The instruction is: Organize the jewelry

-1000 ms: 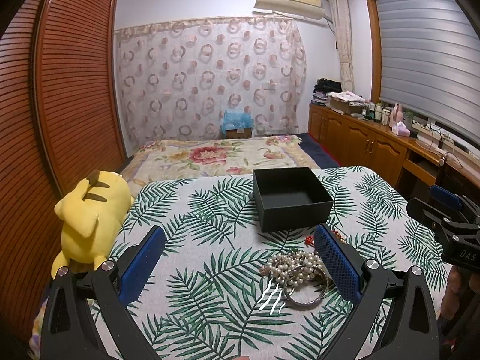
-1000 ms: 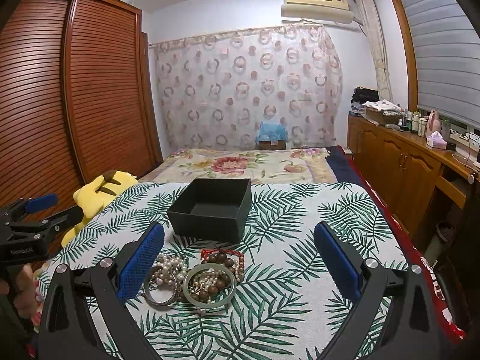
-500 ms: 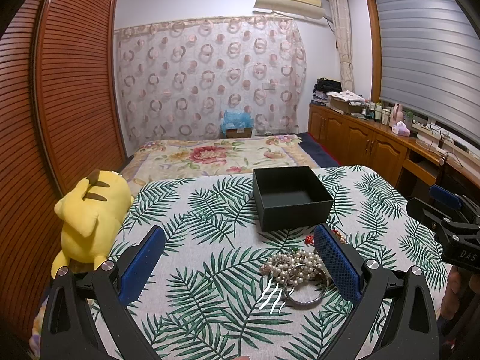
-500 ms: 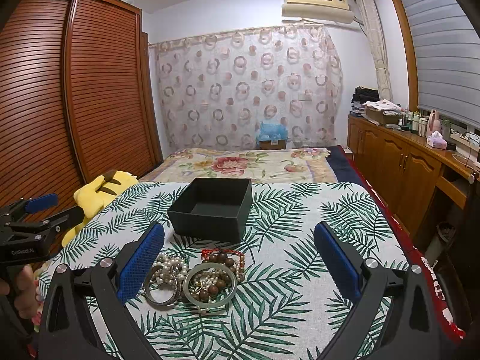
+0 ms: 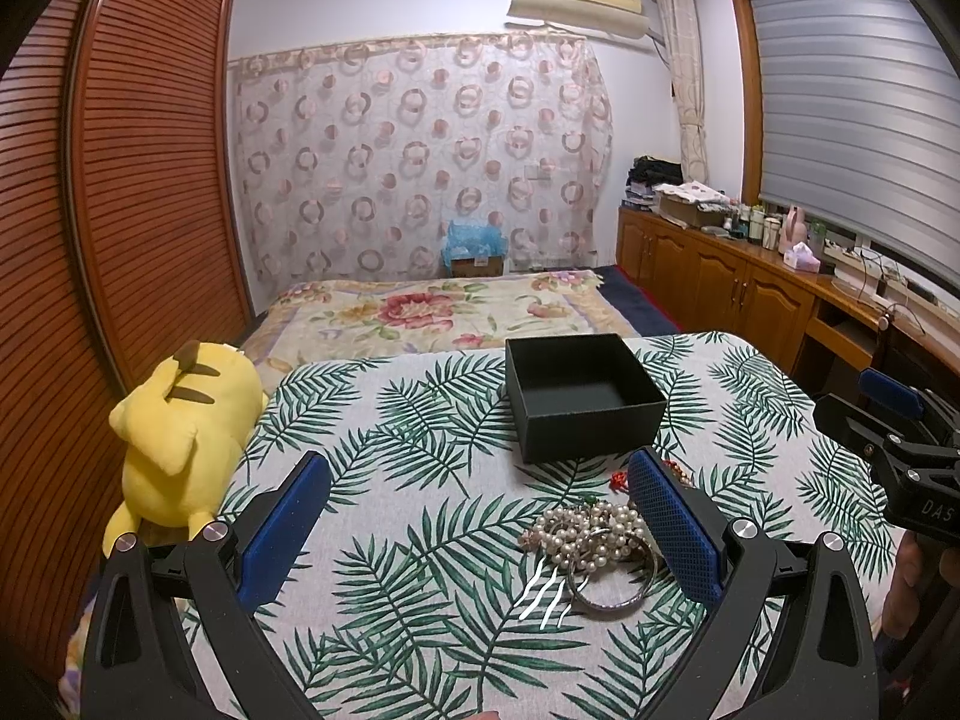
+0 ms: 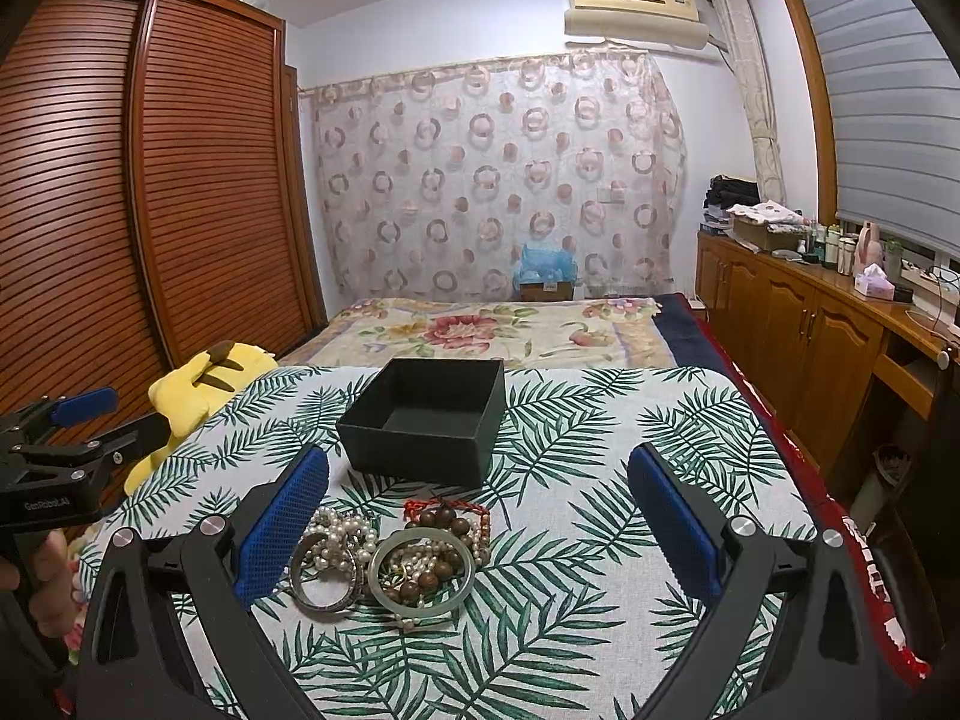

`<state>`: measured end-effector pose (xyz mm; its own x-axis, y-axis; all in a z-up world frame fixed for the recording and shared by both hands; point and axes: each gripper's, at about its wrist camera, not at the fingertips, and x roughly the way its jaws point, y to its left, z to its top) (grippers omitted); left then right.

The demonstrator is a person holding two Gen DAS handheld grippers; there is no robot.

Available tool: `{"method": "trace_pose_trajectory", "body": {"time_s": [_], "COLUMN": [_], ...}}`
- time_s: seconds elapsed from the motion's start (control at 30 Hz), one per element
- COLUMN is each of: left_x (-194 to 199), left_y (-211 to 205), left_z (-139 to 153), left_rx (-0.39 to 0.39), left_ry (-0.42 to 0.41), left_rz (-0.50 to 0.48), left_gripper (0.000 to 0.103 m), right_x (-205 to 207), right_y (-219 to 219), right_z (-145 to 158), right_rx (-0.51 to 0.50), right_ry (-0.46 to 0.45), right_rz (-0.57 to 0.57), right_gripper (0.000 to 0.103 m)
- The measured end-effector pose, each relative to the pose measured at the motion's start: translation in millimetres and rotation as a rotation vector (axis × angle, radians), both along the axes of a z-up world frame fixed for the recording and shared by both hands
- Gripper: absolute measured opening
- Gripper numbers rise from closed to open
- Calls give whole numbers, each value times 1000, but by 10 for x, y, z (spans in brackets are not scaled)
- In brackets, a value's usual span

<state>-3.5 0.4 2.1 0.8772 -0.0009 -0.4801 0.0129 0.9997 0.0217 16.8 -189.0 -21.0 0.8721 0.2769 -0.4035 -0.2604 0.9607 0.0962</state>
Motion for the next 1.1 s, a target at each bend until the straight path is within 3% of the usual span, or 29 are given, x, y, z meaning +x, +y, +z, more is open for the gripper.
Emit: {"method": "trace_pose_trajectory", "body": {"time_s": [0.67,1.1], "left_x": [34,222], "left_y": [-17,-33], "left_z": [-22,-498], "left_rx": [-5,-9], "left_ry": [34,154], "left_rz": [-16,-88], "left_gripper": [96,96], "right_x": [-31,180], "right_y": [137,38], "right_z": [91,-358], "right_rx": [-3,-64], "right_ry": [23,79], "right_rz": [12,30], "right_gripper": [101,100]}}
